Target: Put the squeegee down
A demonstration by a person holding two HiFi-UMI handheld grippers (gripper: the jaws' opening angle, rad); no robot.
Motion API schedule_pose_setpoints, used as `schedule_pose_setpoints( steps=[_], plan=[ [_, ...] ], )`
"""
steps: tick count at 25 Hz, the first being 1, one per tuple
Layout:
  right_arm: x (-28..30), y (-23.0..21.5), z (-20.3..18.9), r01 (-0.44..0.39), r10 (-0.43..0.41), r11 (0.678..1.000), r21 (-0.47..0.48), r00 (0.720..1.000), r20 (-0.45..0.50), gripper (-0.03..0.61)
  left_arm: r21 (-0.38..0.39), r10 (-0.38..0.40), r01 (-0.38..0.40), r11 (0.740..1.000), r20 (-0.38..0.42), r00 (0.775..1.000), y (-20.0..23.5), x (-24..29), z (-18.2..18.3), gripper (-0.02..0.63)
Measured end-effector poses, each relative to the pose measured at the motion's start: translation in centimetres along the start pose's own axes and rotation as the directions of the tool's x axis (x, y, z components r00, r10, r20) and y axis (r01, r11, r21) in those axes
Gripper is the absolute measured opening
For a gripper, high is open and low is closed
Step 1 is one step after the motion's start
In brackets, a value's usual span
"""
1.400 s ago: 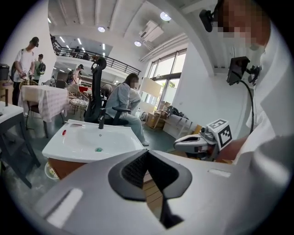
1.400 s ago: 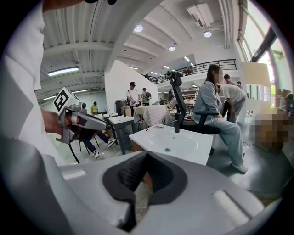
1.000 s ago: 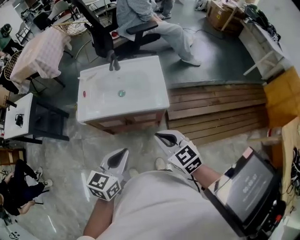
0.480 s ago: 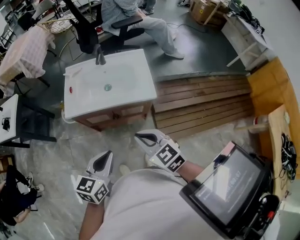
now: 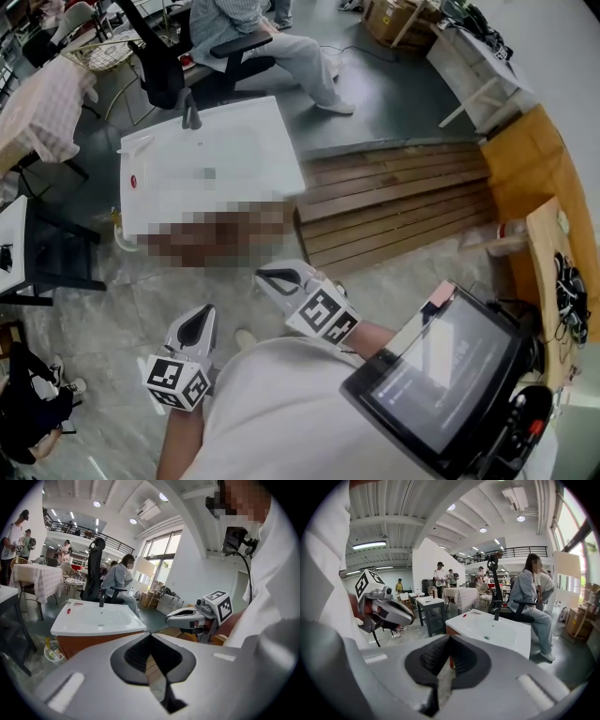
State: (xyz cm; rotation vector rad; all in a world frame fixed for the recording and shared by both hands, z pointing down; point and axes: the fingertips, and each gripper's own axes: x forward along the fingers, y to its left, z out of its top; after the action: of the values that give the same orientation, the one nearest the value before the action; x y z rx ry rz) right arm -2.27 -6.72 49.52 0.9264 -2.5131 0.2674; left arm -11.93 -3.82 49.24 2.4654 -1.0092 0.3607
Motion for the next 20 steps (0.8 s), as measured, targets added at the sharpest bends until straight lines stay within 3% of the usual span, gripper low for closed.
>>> schedule_pose_setpoints(
  steps=[10,20],
  plan=[
    [0.4,0.6,0.6,0.012,-0.012,1.0,-0.009,1.0,0.008,0.002,0.005,-0.006,0.006,1.0,-0.005,1.0,0.8,-0.4,-0.3,0.006],
    [-0.2,-1.5,0.3,0.016,-0.016,0.999,-0.028,1.0,0.01,0.002,0.018,-0.013,0.014,1.0,-0.022,1.0,-0.5,2.2,0.2,0.008]
  ],
)
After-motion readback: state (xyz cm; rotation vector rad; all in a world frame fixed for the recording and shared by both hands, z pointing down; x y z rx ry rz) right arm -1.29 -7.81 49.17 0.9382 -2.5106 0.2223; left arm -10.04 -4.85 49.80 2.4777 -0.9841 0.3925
